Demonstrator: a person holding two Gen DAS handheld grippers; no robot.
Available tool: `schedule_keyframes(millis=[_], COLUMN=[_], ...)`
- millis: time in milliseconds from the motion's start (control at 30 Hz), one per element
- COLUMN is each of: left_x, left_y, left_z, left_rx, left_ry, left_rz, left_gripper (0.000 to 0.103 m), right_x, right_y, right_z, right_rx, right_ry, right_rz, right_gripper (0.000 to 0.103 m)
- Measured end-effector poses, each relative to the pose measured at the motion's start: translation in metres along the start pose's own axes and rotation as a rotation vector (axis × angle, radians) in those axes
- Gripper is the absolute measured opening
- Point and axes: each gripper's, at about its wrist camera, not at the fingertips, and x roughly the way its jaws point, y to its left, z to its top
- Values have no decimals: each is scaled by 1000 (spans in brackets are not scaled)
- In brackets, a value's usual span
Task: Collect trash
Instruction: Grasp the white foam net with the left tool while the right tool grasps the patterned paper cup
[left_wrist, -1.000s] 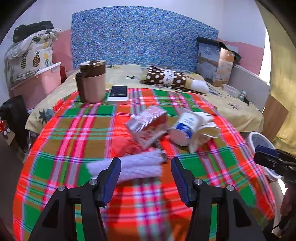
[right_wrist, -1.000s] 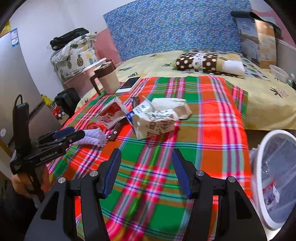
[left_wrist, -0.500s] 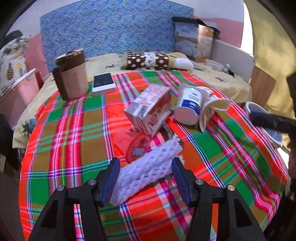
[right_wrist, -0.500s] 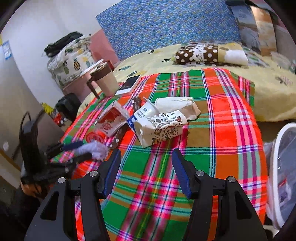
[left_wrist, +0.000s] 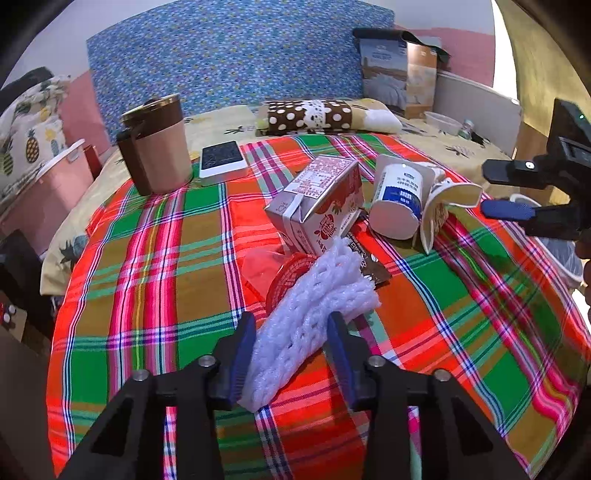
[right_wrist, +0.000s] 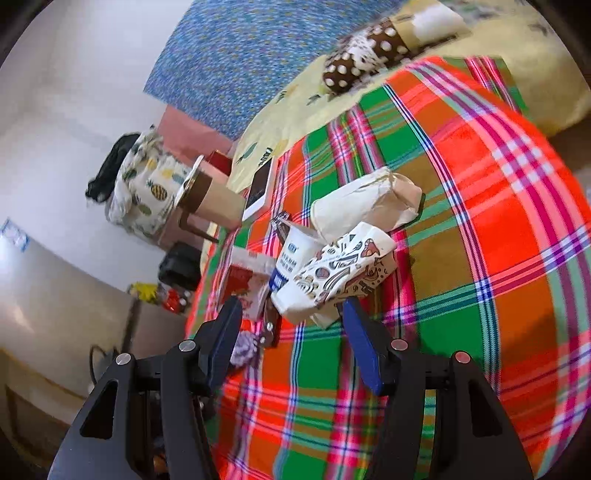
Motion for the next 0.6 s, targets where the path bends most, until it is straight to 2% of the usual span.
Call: schedule_keyframes(millis=[167,200,233,300,367,500,600], left_x=[-8,-9,-10,-12,-11,-14,-20], left_y=[2,3,3,2,2,-1,-6], left_z=[-4,-4,-4,-4,-4,-4,-4], left_rx=[-76,-88,-101,-122,-130,-147,-161], left_ry=[-13,-15,-18,-18,-17,-17,-22], left_rz=[-8,-13,-20,-27,-27,-41,-65], left_gripper=[20,18,14,14,13,11,10], right_x=[7,9,9,10,7,1,-8], right_y=[-8,-10,-11,-10,-3,8,13], right_z=[4,4,4,1,-1,-2,-4], right_rx=[95,107,111,113,79,3,-65], right_ry=[13,18,24,34,32,24,11], right_rz=[22,17,18,38,34,23,-1], right_gripper=[59,53,39,34,33,22,22])
